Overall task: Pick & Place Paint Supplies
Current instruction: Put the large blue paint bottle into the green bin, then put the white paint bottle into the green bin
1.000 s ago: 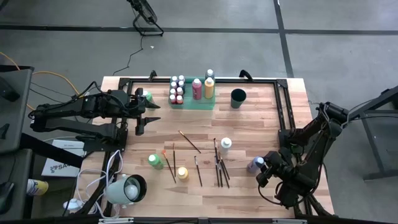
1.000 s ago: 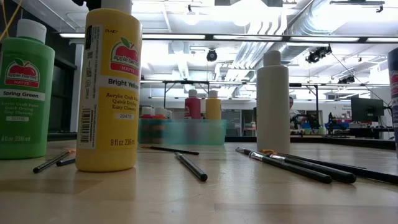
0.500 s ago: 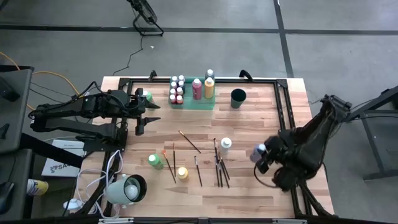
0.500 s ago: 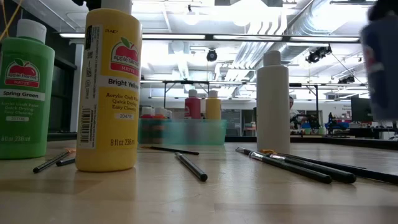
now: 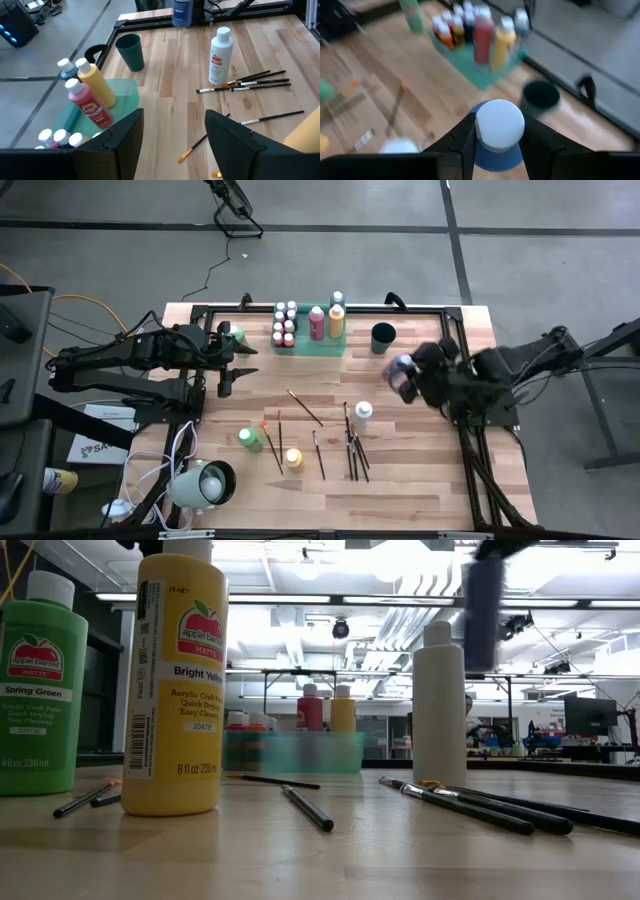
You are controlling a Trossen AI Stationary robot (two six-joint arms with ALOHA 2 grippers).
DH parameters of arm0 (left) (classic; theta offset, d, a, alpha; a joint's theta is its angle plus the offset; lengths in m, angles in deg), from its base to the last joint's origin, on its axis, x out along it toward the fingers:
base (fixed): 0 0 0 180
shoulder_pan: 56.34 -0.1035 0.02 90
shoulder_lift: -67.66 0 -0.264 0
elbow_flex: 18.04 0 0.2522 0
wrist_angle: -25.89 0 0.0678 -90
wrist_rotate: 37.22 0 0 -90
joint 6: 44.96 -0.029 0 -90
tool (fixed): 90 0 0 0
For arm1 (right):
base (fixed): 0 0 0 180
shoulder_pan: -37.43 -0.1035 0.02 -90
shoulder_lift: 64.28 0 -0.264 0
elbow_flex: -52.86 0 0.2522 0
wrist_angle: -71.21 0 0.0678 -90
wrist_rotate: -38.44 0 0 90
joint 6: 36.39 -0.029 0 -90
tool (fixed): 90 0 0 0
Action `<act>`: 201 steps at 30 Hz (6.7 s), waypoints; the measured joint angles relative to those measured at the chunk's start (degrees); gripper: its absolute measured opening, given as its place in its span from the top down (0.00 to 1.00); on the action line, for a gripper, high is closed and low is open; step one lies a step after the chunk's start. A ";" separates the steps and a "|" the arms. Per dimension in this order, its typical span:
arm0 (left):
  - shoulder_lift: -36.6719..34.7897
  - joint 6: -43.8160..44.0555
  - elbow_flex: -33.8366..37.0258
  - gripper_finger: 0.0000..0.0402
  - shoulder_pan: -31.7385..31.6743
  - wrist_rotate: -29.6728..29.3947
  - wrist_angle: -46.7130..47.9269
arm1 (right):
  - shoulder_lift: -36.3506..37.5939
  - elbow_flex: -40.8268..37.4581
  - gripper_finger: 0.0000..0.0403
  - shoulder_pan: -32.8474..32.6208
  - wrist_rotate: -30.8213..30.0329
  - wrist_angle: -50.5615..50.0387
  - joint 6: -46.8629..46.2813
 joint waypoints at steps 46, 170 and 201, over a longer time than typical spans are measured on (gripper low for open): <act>-0.02 -1.88 -0.02 0.49 0.00 0.22 0.17 | -29.99 0.00 0.71 43.39 35.32 51.95 42.48; -0.04 -5.36 -0.02 0.49 0.00 0.28 4.52 | -13.90 -18.03 0.71 2.43 21.75 44.50 12.01; -0.02 -5.31 -0.02 0.49 0.00 0.22 4.33 | -13.27 -3.43 0.71 30.80 36.70 58.32 41.36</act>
